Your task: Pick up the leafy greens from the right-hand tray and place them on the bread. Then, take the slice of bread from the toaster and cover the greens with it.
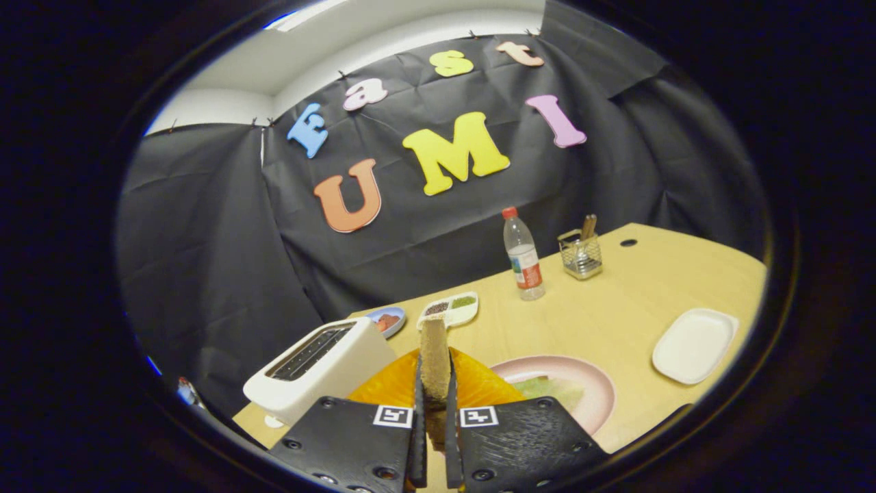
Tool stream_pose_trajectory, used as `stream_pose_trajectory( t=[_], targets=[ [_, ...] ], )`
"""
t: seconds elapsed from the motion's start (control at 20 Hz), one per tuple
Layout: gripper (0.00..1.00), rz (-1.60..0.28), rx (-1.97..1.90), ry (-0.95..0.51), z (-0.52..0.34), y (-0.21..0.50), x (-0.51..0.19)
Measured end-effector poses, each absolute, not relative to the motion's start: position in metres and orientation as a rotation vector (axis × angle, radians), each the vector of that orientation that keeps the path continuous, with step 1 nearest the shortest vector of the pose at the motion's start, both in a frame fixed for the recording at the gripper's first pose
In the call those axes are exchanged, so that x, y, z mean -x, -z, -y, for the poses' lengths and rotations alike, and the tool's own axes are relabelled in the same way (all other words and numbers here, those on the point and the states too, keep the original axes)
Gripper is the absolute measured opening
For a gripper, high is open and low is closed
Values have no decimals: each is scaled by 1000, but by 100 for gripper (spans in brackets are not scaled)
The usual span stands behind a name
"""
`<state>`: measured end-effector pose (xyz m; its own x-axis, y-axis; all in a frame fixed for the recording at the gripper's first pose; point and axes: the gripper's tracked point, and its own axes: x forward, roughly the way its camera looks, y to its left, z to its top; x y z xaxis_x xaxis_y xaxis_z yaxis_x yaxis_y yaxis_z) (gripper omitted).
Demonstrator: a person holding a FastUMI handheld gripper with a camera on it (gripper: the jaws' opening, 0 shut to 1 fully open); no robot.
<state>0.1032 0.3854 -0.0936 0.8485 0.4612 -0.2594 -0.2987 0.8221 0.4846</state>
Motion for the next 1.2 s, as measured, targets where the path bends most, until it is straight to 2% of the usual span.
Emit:
stream_pose_trajectory(
  t=[0.4,0.6,0.95,1.2],
  targets=[
    [10,-423,-430,-343,-360,129,-113],
    [32,-424,-362,-328,-346,138,-113],
    [78,-298,-328,-254,-283,111,-125],
    [91,-131,-199,-265,-223,52,-97]
  ],
)
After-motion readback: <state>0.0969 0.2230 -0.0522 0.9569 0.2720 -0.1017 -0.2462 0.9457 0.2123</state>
